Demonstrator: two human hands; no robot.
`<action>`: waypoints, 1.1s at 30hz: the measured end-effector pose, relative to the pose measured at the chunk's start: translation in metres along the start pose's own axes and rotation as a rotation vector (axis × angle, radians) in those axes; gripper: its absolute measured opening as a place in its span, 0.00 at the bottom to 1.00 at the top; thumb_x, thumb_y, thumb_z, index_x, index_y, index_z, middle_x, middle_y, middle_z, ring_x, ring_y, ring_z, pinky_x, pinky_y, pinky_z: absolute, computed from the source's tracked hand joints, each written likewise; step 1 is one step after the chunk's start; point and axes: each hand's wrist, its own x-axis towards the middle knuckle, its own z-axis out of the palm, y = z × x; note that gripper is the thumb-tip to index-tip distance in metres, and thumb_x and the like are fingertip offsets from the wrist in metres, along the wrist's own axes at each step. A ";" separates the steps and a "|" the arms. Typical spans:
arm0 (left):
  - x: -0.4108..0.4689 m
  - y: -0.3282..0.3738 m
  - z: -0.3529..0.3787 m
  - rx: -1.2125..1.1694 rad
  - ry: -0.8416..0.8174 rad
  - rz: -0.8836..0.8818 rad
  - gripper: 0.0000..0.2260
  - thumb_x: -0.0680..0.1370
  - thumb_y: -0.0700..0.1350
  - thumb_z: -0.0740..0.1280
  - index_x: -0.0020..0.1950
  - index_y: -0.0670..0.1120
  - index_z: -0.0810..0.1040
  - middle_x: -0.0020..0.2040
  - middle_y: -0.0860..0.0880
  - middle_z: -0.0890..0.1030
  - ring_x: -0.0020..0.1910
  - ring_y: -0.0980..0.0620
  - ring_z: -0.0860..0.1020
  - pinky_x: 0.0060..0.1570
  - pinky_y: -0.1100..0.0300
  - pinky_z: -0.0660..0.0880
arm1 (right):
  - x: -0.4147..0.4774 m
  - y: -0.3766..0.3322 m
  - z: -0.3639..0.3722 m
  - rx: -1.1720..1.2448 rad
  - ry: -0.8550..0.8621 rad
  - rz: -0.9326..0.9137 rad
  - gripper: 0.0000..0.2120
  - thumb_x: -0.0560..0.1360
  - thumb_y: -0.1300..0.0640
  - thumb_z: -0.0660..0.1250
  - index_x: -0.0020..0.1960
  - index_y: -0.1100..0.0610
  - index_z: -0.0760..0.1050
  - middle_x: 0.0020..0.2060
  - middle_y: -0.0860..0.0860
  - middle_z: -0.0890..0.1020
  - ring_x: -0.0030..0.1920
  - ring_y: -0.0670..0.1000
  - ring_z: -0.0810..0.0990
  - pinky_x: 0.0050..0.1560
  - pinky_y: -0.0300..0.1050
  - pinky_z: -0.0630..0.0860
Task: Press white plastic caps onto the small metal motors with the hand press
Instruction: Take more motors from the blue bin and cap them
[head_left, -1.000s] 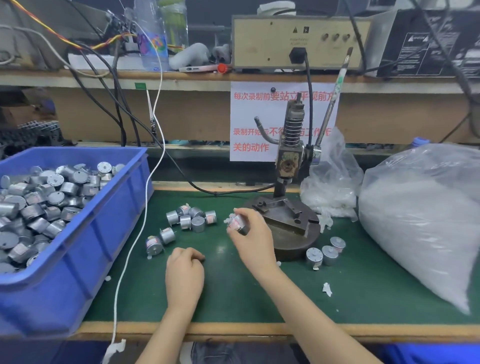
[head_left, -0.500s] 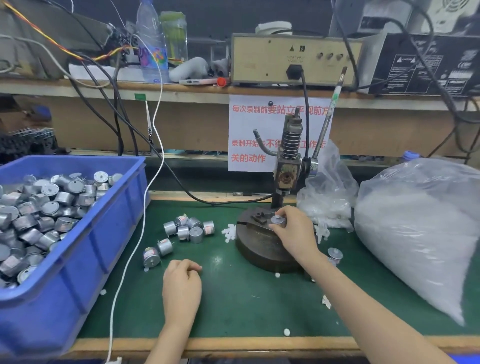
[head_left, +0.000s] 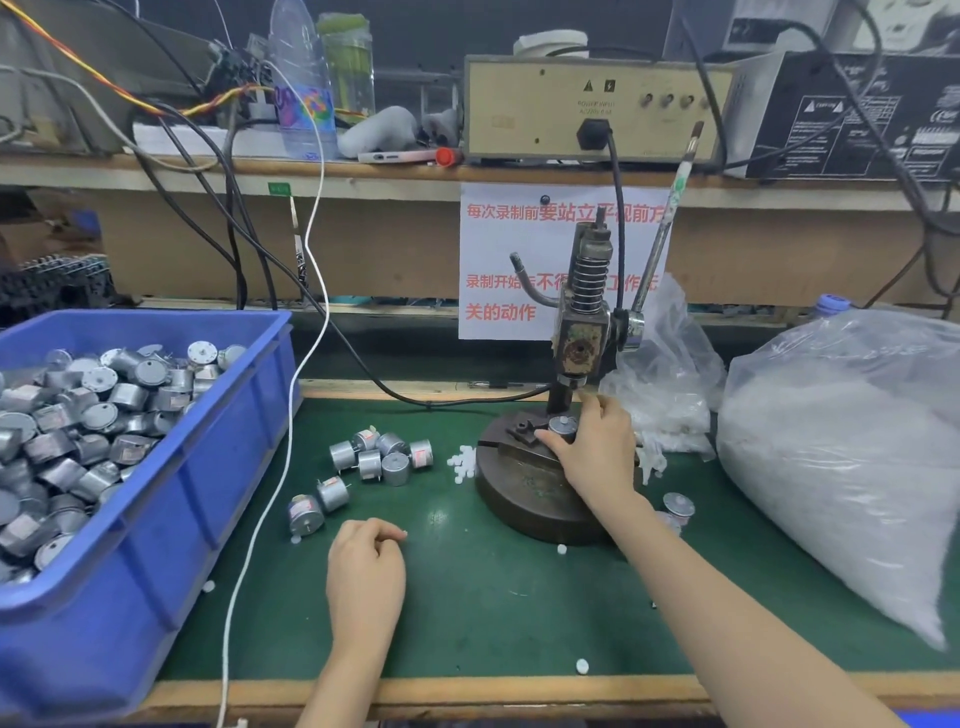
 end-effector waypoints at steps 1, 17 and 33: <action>0.000 0.000 0.000 0.002 0.000 -0.003 0.14 0.72 0.29 0.57 0.38 0.44 0.78 0.44 0.48 0.74 0.48 0.46 0.73 0.40 0.58 0.62 | -0.001 0.000 -0.002 0.052 -0.013 0.015 0.35 0.72 0.43 0.69 0.71 0.60 0.63 0.66 0.59 0.67 0.66 0.58 0.65 0.66 0.52 0.63; -0.001 0.001 0.000 -0.028 -0.010 -0.023 0.16 0.71 0.29 0.58 0.35 0.48 0.76 0.41 0.50 0.74 0.44 0.46 0.73 0.37 0.58 0.61 | 0.084 -0.048 -0.117 1.085 0.175 0.299 0.24 0.76 0.63 0.57 0.71 0.57 0.58 0.39 0.44 0.70 0.36 0.42 0.68 0.37 0.40 0.66; -0.001 -0.003 0.000 -0.038 -0.002 0.014 0.15 0.71 0.29 0.58 0.35 0.47 0.77 0.42 0.49 0.76 0.46 0.48 0.73 0.39 0.60 0.61 | 0.028 -0.026 -0.115 1.171 0.316 -0.023 0.09 0.76 0.62 0.59 0.45 0.48 0.71 0.42 0.42 0.78 0.48 0.38 0.77 0.54 0.34 0.72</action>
